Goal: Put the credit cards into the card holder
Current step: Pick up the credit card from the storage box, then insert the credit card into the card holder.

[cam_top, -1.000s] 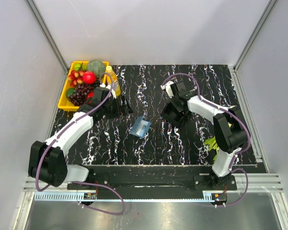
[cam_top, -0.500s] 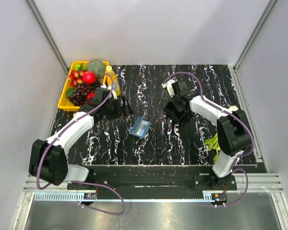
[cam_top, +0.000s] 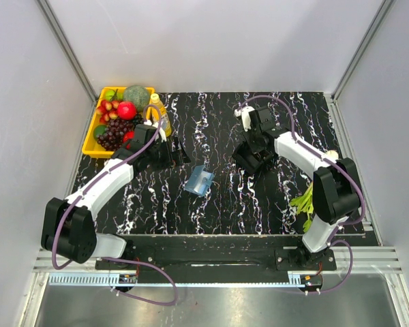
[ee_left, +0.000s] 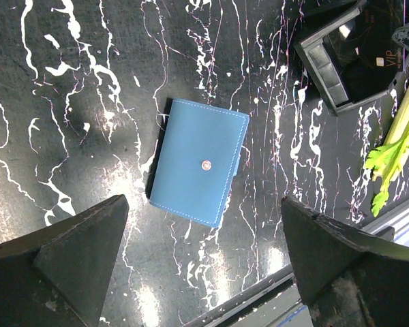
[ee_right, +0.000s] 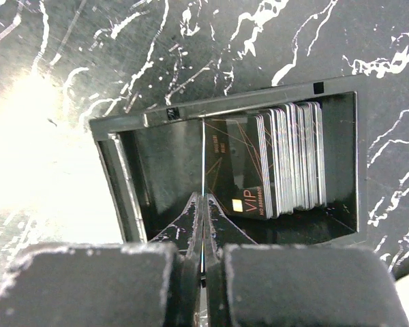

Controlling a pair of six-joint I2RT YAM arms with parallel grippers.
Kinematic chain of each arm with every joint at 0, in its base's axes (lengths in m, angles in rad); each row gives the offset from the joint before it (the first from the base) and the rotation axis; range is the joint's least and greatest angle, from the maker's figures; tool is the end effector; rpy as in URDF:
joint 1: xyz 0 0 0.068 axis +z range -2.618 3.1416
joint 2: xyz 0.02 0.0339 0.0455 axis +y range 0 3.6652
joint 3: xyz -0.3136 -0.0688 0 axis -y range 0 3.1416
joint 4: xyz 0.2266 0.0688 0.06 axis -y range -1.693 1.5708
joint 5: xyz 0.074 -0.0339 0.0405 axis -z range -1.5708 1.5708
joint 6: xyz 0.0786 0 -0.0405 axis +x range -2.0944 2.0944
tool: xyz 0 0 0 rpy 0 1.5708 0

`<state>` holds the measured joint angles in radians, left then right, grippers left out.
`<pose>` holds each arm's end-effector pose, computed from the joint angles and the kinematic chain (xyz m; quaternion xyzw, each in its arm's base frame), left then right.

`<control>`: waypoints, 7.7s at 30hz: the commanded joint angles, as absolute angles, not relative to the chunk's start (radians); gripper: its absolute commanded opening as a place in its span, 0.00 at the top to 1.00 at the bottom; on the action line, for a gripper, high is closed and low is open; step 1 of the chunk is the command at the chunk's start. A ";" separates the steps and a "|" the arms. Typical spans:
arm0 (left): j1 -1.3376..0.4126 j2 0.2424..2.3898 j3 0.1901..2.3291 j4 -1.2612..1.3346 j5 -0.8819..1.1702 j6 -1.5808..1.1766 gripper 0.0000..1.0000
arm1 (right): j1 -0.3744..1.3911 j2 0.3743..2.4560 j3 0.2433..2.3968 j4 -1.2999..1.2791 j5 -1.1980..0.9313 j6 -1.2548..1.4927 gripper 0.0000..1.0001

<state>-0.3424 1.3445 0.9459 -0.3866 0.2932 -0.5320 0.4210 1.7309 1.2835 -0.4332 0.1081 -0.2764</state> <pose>0.2630 -0.1179 0.2809 -0.0308 0.9151 -0.2826 0.2859 0.3659 0.1546 0.2618 -0.3039 0.8894 -0.0263 0.3406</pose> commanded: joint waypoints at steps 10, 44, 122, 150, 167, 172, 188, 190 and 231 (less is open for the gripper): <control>-0.341 1.309 0.985 -0.339 0.331 -0.462 0.01 | 0.403 1.638 1.391 -0.515 -0.029 -0.006 1.00; -0.367 1.331 0.994 -0.357 0.265 -0.505 0.04 | 0.632 1.690 1.212 -0.532 0.070 0.100 1.00; -0.811 1.646 1.238 -0.681 -0.334 -0.304 0.01 | 0.535 1.505 1.121 -0.351 0.037 0.472 1.00; -0.850 1.902 1.350 -0.718 -0.420 -0.322 0.04 | 0.508 1.489 1.081 -0.310 0.003 0.469 1.00; -0.848 1.937 1.350 -0.709 -0.361 -0.334 0.43 | 0.503 1.491 1.078 -0.301 -0.025 0.463 1.00; -0.848 1.913 1.350 -0.701 -0.333 -0.337 0.51 | 0.503 1.494 1.075 -0.299 -0.032 0.459 1.00; -0.798 1.838 1.359 -0.701 -0.250 -0.319 1.00 | 0.503 1.503 1.083 -0.285 -0.066 0.457 1.00; -0.785 1.838 1.362 -0.701 -0.221 -0.316 1.00 | 0.503 1.505 1.085 -0.284 -0.072 0.457 1.00; -0.670 1.825 1.269 -0.574 0.104 -0.336 0.83 | 0.503 1.525 1.100 -0.282 -0.100 0.457 1.00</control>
